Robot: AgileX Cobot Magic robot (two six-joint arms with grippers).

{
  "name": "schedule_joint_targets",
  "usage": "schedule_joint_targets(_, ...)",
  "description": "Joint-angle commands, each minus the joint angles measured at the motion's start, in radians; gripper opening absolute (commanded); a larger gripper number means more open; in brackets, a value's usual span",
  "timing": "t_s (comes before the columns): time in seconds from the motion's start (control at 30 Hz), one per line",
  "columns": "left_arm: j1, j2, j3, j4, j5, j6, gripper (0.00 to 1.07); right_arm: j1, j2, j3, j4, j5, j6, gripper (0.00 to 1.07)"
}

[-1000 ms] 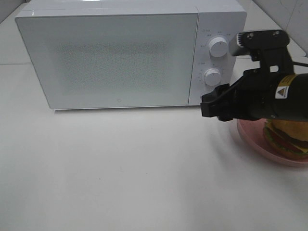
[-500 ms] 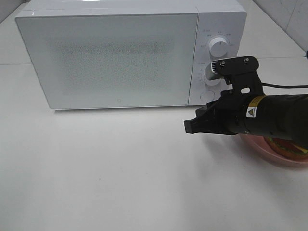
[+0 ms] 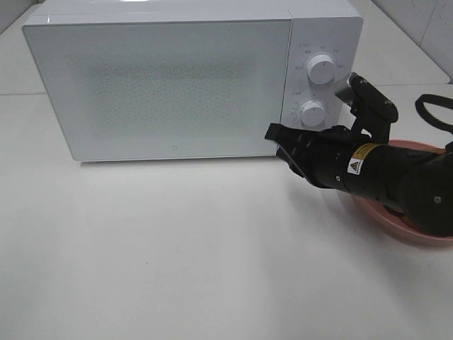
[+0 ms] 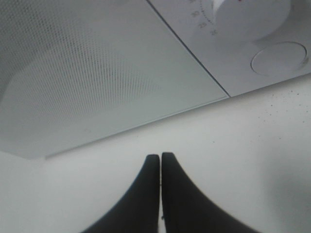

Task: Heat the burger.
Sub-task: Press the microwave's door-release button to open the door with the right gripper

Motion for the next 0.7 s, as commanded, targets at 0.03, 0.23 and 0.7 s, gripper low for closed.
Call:
schedule_joint_targets(0.03, 0.002, -0.022, 0.002, -0.004, -0.005, 0.000, 0.00, 0.003, 0.034, -0.007, 0.050, -0.083, 0.150, 0.00)
schedule_joint_targets(0.23, 0.002, -0.022, 0.002, -0.004, -0.005, 0.000, 0.00, 0.003, 0.067, -0.007, 0.179, -0.183, 0.287, 0.00)
schedule_joint_targets(0.7, 0.002, -0.022, 0.002, -0.004, -0.005, 0.000, 0.00, 0.003, 0.156, -0.044, 0.357, -0.203, 0.458, 0.00)
